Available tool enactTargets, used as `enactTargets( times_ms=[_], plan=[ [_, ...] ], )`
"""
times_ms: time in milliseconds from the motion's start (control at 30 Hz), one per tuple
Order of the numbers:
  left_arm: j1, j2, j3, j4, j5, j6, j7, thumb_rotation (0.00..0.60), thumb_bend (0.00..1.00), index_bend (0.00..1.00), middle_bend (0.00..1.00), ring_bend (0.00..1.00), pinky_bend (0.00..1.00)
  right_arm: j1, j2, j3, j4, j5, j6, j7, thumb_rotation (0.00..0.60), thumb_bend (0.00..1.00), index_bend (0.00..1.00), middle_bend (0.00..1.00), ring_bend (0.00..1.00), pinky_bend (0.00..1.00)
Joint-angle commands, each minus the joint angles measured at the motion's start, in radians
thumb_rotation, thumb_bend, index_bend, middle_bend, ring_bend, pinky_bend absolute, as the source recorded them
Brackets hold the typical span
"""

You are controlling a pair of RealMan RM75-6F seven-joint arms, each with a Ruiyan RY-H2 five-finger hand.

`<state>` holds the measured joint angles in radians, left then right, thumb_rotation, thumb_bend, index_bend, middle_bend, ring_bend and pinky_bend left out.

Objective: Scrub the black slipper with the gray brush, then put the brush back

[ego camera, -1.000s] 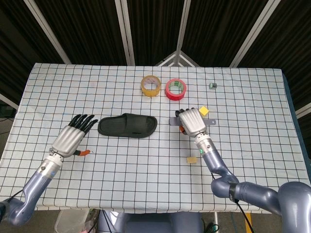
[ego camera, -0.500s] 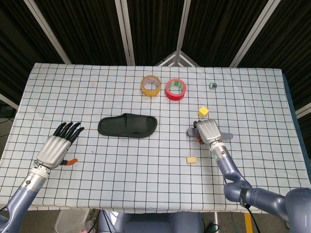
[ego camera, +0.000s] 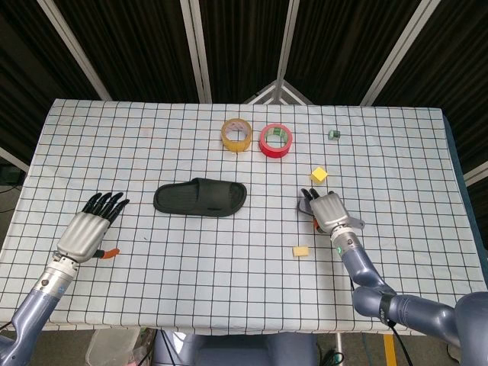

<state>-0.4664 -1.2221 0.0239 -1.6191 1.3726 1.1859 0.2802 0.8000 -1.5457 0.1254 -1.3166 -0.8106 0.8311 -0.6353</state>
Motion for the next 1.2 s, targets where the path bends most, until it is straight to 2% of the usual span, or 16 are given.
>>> enactTargets(
  times_ms=[33, 233, 500, 600, 700, 800, 833, 933, 1033, 1100, 1167, 1200],
  plan=[
    [0.003, 0.0, -0.001, -0.001, 0.001, 0.0, 0.001, 0.539, 0.17, 0.0, 0.0, 0.0, 0.01, 0.009, 0.009, -0.007, -0.02, 0.02, 0.0, -0.022, 0.6, 0.51, 0.0, 0.12, 0.14, 0.26],
    [0.028, 0.013, 0.004, -0.018, 0.033, 0.032, -0.003, 0.539, 0.17, 0.0, 0.0, 0.0, 0.01, 0.014, 0.05, -0.009, -0.104, 0.029, 0.034, -0.038, 0.6, 0.51, 0.0, 0.06, 0.08, 0.22],
    [0.102, 0.025, 0.035, -0.028, 0.107, 0.141, -0.041, 0.539, 0.15, 0.0, 0.0, 0.0, 0.01, -0.011, 0.153, 0.004, -0.301, -0.042, 0.143, -0.028, 0.6, 0.48, 0.0, 0.0, 0.02, 0.14],
    [0.153, 0.025, 0.053, -0.023, 0.137, 0.214, -0.064, 0.538, 0.14, 0.0, 0.0, 0.0, 0.01, -0.042, 0.208, 0.002, -0.398, -0.089, 0.21, -0.015, 0.6, 0.46, 0.0, 0.0, 0.0, 0.09],
    [0.231, 0.016, 0.077, 0.006, 0.174, 0.329, -0.092, 0.538, 0.14, 0.0, 0.0, 0.0, 0.01, -0.108, 0.287, -0.036, -0.522, -0.16, 0.309, -0.012, 0.6, 0.43, 0.0, 0.0, 0.0, 0.02],
    [0.308, -0.008, 0.095, 0.066, 0.198, 0.434, -0.125, 0.54, 0.13, 0.0, 0.0, 0.0, 0.0, -0.213, 0.359, -0.117, -0.618, -0.259, 0.442, -0.011, 0.6, 0.43, 0.0, 0.0, 0.0, 0.0],
    [0.338, -0.015, 0.101, 0.093, 0.192, 0.464, -0.122, 0.54, 0.13, 0.0, 0.0, 0.0, 0.0, -0.274, 0.382, -0.168, -0.635, -0.314, 0.516, -0.013, 0.6, 0.43, 0.0, 0.0, 0.0, 0.0],
    [0.385, -0.031, 0.1, 0.125, 0.202, 0.528, -0.104, 0.539, 0.13, 0.0, 0.0, 0.0, 0.0, -0.429, 0.395, -0.281, -0.616, -0.442, 0.687, 0.032, 0.6, 0.42, 0.0, 0.0, 0.0, 0.0],
    [0.411, -0.043, 0.106, 0.148, 0.227, 0.562, -0.098, 0.539, 0.13, 0.0, 0.0, 0.0, 0.0, -0.575, 0.373, -0.351, -0.538, -0.521, 0.829, 0.151, 0.6, 0.42, 0.0, 0.0, 0.0, 0.0],
    [0.418, -0.047, 0.102, 0.157, 0.238, 0.576, -0.097, 0.538, 0.13, 0.0, 0.0, 0.0, 0.0, -0.633, 0.355, -0.363, -0.488, -0.543, 0.881, 0.224, 0.6, 0.42, 0.0, 0.0, 0.0, 0.0],
    [0.421, -0.052, 0.097, 0.17, 0.252, 0.586, -0.091, 0.539, 0.13, 0.0, 0.0, 0.0, 0.0, -0.656, 0.367, -0.388, -0.461, -0.57, 0.885, 0.245, 0.6, 0.42, 0.0, 0.0, 0.0, 0.0],
    [0.422, -0.055, 0.096, 0.175, 0.253, 0.584, -0.089, 0.541, 0.13, 0.0, 0.0, 0.0, 0.0, -0.665, 0.369, -0.383, -0.459, -0.582, 0.898, 0.266, 0.6, 0.42, 0.0, 0.0, 0.0, 0.0]
  ],
)
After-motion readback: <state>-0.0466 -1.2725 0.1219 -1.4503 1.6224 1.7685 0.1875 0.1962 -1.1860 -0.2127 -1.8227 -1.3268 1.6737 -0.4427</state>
